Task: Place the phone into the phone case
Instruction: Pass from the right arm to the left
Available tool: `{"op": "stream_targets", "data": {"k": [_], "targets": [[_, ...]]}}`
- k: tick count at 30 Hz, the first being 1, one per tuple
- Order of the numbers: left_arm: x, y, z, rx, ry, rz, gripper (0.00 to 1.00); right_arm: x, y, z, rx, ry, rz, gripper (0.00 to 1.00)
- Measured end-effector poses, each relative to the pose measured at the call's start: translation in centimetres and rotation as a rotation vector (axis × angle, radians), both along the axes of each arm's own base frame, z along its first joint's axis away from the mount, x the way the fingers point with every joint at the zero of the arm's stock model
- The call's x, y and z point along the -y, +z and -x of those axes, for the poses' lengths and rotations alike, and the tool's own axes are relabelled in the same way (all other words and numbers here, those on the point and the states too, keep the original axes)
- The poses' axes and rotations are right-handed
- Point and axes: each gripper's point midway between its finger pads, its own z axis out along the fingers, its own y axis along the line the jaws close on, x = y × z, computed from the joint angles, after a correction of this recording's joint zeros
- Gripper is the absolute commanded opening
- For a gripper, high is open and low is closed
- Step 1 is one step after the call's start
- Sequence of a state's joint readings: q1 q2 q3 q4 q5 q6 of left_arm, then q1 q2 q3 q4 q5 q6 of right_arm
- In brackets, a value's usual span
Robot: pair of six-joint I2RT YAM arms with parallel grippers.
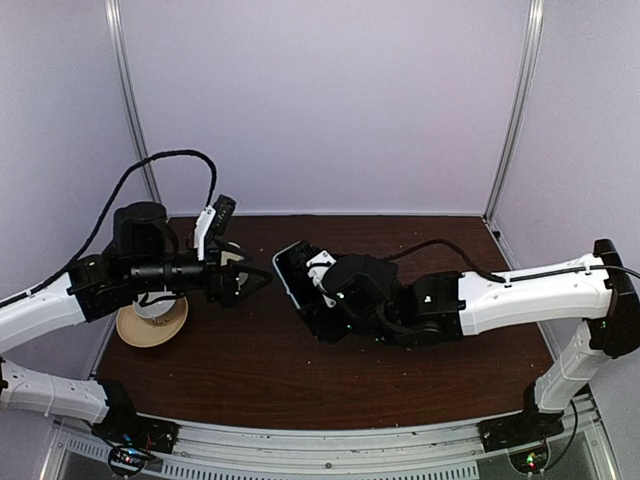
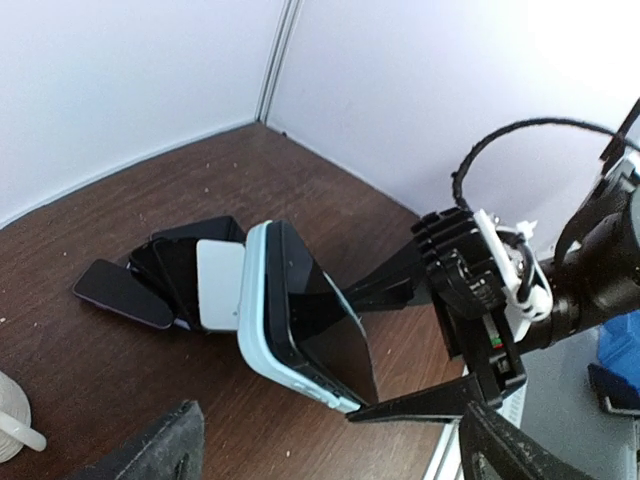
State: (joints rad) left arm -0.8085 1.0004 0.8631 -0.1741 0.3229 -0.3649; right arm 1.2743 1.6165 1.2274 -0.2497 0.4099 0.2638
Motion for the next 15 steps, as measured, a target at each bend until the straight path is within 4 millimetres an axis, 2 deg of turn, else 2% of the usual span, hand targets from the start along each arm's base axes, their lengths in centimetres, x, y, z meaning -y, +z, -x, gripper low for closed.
{"op": "stream_targets", "data": {"k": [5, 7, 11, 15], "targets": [[-0.3, 2.3, -0.8, 0.016, 0.067, 0.121, 0.71, -1.8, 3.7, -0.3, 0.102, 0.046, -0.064, 0.25], [-0.4, 2.8, -1.3, 0.022, 0.095, 0.145, 0.69, -2.3, 4.6, -0.3, 0.125, 0.058, -0.085, 0.25], [-0.1, 3.2, -1.8, 0.029, 0.107, 0.169, 0.61, -2.7, 5.2, 0.0, 0.152, 0.079, -0.092, 0.25], [0.7, 2.1, -2.3, 0.006, 0.1, 0.151, 0.5, -2.8, 5.3, 0.1, 0.162, 0.087, -0.09, 0.25]]}}
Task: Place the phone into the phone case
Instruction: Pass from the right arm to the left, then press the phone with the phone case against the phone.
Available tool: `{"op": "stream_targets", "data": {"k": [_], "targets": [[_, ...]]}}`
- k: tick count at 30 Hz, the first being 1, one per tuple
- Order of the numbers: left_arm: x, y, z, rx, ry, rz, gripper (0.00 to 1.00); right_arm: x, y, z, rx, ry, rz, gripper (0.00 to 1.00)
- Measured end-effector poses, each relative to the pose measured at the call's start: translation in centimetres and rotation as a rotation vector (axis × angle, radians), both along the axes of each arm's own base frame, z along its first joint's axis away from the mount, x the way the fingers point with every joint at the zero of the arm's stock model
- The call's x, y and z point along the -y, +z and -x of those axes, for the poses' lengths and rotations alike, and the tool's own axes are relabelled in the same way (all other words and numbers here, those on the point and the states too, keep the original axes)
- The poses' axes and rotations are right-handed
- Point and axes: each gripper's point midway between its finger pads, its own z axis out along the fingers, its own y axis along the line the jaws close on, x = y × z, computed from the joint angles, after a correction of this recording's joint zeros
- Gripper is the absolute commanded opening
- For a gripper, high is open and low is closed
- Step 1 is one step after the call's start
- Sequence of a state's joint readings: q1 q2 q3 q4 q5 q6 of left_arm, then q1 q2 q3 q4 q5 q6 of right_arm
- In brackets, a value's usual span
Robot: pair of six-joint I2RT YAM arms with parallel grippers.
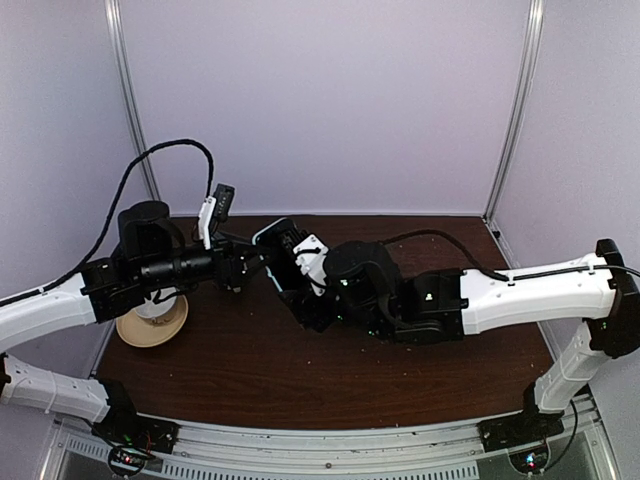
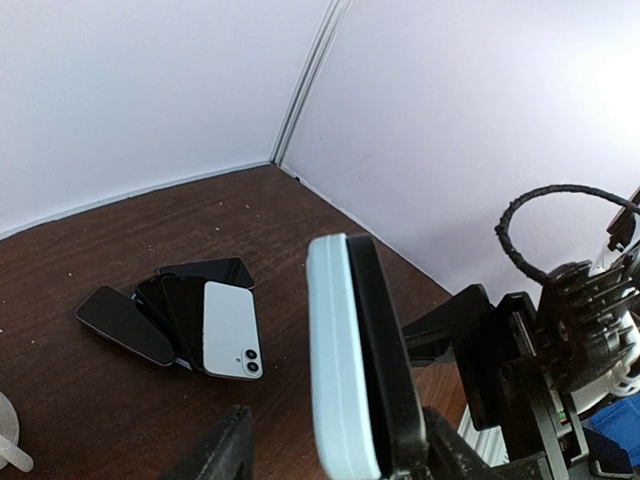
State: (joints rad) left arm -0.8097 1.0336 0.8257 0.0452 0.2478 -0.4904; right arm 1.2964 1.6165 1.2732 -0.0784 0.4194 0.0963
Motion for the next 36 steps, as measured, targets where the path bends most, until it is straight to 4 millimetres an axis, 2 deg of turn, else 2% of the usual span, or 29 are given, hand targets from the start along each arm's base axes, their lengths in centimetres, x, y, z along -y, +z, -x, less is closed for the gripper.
{"op": "stream_targets", "data": {"k": [3, 10, 15, 17, 18, 21, 24, 28, 33, 36], "targets": [[0.4, -0.2, 0.1, -0.002, -0.015, -0.002, 0.31, 0.0, 0.0, 0.0, 0.005, 0.002, 0.006, 0.25], [1.1, 0.6, 1.2, 0.003, -0.077, 0.034, 0.0, 0.0, 0.2, -0.1, 0.018, 0.001, 0.011, 0.24], [1.3, 1.1, 1.4, 0.007, -0.091, 0.05, 0.0, -0.1, 0.5, -0.1, 0.028, 0.0, 0.006, 0.24], [1.3, 1.1, 1.5, 0.009, -0.094, 0.05, 0.0, -0.1, 0.5, -0.1, 0.03, -0.002, 0.007, 0.29], [1.3, 1.1, 1.5, 0.01, -0.096, 0.049, 0.0, 0.0, 0.5, -0.1, 0.032, -0.003, 0.008, 0.38], [1.3, 1.1, 1.5, 0.026, -0.101, 0.042, 0.0, -0.1, 0.6, -0.1, 0.037, 0.001, 0.013, 0.76], [1.2, 1.1, 1.8, 0.057, -0.11, 0.022, 0.0, -0.1, 0.6, 0.1, 0.039, 0.015, 0.017, 0.98], [0.9, 0.3, 2.9, 0.098, -0.166, -0.068, 0.0, 0.7, 1.9, 1.3, 0.033, 0.081, 0.001, 0.99], [1.0, -1.3, 5.5, 0.135, -0.323, -0.165, 0.0, 2.6, 6.4, 4.1, 0.021, 0.253, -0.082, 1.0], [0.9, -1.1, 7.7, 0.188, -0.438, -0.17, 0.0, 2.9, 8.1, 6.2, 0.003, 0.403, -0.119, 0.98]]}}
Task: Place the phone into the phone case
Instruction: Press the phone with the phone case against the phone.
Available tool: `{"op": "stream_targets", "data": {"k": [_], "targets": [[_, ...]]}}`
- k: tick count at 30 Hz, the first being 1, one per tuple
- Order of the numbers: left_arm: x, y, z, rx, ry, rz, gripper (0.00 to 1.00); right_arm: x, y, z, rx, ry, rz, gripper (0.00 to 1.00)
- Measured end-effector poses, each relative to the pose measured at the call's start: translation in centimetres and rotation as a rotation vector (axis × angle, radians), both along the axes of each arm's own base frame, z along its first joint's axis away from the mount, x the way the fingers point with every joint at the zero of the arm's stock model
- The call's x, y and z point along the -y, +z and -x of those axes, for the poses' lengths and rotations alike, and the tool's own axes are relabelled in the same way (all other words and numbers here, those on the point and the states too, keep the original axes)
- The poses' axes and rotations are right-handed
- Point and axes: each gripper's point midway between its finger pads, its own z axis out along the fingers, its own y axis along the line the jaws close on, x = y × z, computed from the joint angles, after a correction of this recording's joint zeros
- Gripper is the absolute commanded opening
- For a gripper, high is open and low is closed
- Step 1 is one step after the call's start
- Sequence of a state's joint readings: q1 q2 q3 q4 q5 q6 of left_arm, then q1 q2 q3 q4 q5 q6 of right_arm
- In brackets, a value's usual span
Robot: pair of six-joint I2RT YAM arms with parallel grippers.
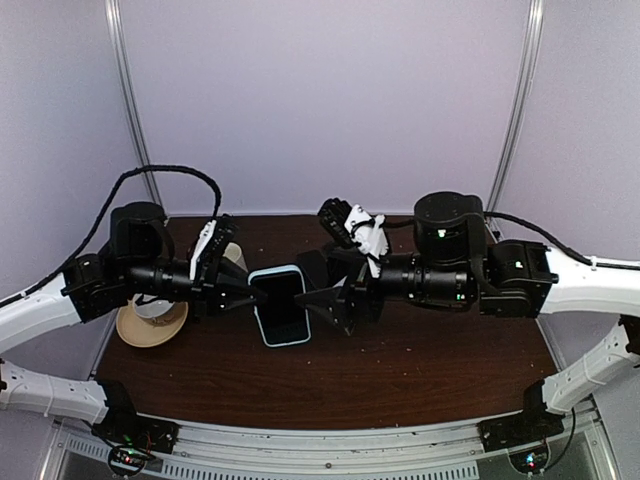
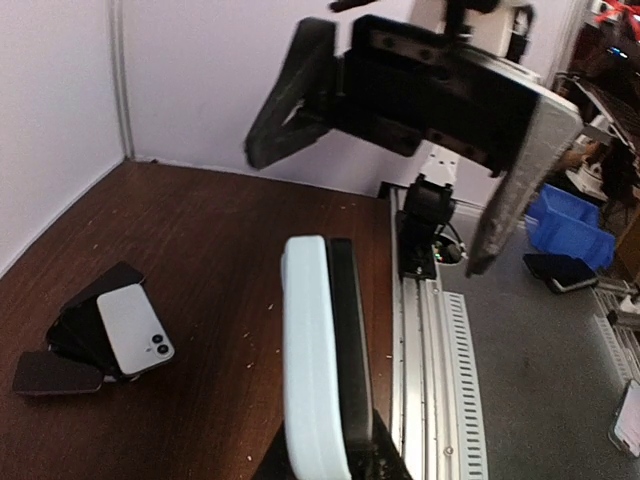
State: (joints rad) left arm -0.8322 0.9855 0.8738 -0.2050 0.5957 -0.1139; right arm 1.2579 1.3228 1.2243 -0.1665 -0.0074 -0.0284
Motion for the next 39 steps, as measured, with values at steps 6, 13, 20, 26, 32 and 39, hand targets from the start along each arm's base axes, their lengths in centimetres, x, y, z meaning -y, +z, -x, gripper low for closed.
{"op": "stream_targets", "data": {"k": [6, 13, 20, 26, 32, 39], "targets": [[-0.8, 2.6, 4.4, 0.124, -0.212, 0.082, 0.0, -0.6, 0.0, 3.3, -0.019, 0.211, 0.004, 0.82], [-0.9, 2.9, 5.8, 0.156, -0.295, 0.102, 0.0, -2.7, -0.2, 4.7, -0.056, 0.326, 0.018, 0.5], [-0.9, 2.9, 5.8, 0.173, -0.298, 0.102, 0.0, -3.9, -0.8, 5.0, -0.094, 0.356, 0.034, 0.0], [-0.9, 2.8, 5.8, 0.171, -0.294, 0.098, 0.14, -3.9, -1.0, 5.1, -0.091, 0.364, 0.041, 0.0], [-0.8, 3.2, 5.3, 0.192, -0.268, 0.123, 0.55, -3.7, -0.6, 5.1, -0.098, 0.355, 0.017, 0.0], [-0.2, 3.2, 4.5, 0.167, -0.235, 0.156, 0.36, -2.1, 2.2, 5.4, -0.056, 0.344, -0.106, 0.0]]}}
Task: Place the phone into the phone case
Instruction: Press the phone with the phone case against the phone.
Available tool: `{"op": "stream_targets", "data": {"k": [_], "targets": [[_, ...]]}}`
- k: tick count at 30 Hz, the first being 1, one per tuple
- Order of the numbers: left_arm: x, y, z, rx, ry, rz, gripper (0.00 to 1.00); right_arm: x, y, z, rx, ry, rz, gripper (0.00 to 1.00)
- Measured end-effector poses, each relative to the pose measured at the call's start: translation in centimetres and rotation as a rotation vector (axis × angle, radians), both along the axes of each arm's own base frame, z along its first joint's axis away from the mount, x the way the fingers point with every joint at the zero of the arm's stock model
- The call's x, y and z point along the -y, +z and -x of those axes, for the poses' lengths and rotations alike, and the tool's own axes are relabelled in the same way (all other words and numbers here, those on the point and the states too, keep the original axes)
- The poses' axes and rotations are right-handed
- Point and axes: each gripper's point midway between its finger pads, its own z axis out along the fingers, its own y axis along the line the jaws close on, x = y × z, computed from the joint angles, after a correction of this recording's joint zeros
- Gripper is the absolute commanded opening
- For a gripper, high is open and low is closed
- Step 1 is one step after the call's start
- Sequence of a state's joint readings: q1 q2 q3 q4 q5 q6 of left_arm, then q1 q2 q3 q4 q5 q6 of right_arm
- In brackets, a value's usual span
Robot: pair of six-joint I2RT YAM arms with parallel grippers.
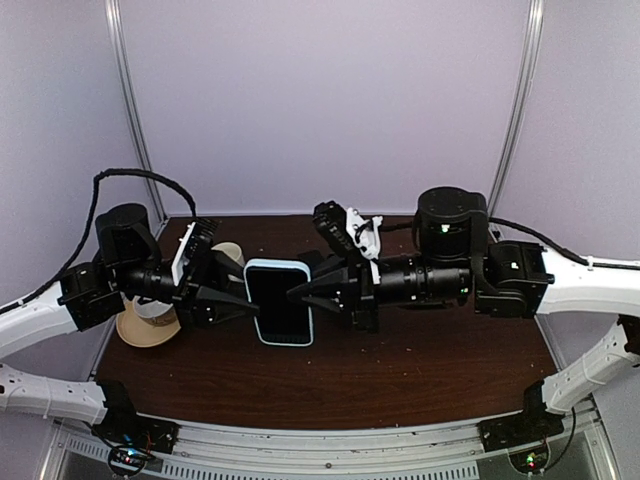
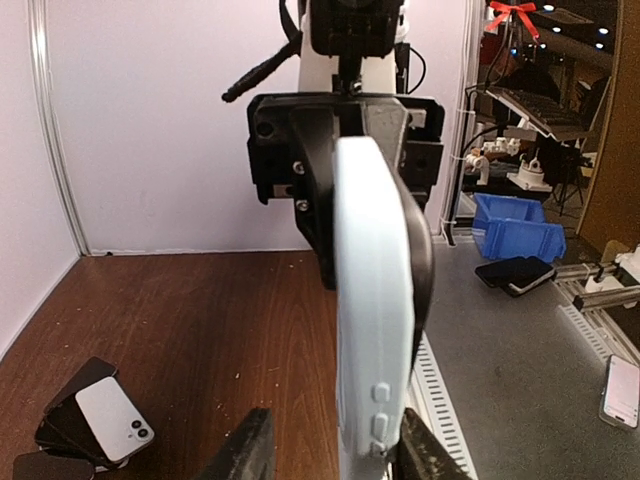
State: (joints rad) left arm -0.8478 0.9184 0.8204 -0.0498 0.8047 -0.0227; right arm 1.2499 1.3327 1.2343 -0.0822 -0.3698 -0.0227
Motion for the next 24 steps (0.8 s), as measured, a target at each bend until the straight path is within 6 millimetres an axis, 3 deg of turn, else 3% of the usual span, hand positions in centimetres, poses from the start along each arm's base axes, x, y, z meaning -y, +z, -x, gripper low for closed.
{"op": "stream_targets", "data": {"k": [3, 7, 10, 11, 13, 14, 15, 20, 24], "targets": [[0.6, 0.2, 0.0, -0.029, -0.012, 0.017, 0.27, 0.1, 1.2, -0.2, 0.015, -0.011, -0.053, 0.0], [1.0, 0.2, 0.2, -0.059, -0.033, 0.023, 0.0, 0.1, 1.7, -0.5, 0.021, -0.029, -0.077, 0.0], [1.1, 0.3, 0.1, -0.048, -0.026, 0.034, 0.0, 0.1, 1.9, -0.8, 0.005, -0.044, -0.085, 0.0], [1.1, 0.3, 0.0, -0.048, -0.023, 0.035, 0.0, 0.1, 1.9, -0.9, 0.004, -0.046, -0.086, 0.19], [1.1, 0.3, 0.0, -0.047, -0.022, 0.035, 0.0, 0.1, 1.9, -0.9, 0.004, -0.048, -0.084, 0.7], [1.1, 0.2, 0.1, -0.05, -0.022, 0.031, 0.0, 0.1, 2.0, -0.9, 0.01, -0.045, -0.087, 0.86], [1.1, -0.1, 0.1, -0.057, -0.022, 0.022, 0.0, 0.1, 2.0, -0.9, 0.018, -0.044, -0.082, 0.95], [1.0, -2.8, -0.5, -0.027, 0.034, -0.083, 0.0, 1.0, 2.6, -1.4, 0.07, -0.075, 0.017, 1.0], [0.3, -5.9, -2.0, 0.029, 0.131, -0.211, 0.0, 1.0, 5.3, -2.1, 0.13, -0.085, 0.105, 0.99]]}}
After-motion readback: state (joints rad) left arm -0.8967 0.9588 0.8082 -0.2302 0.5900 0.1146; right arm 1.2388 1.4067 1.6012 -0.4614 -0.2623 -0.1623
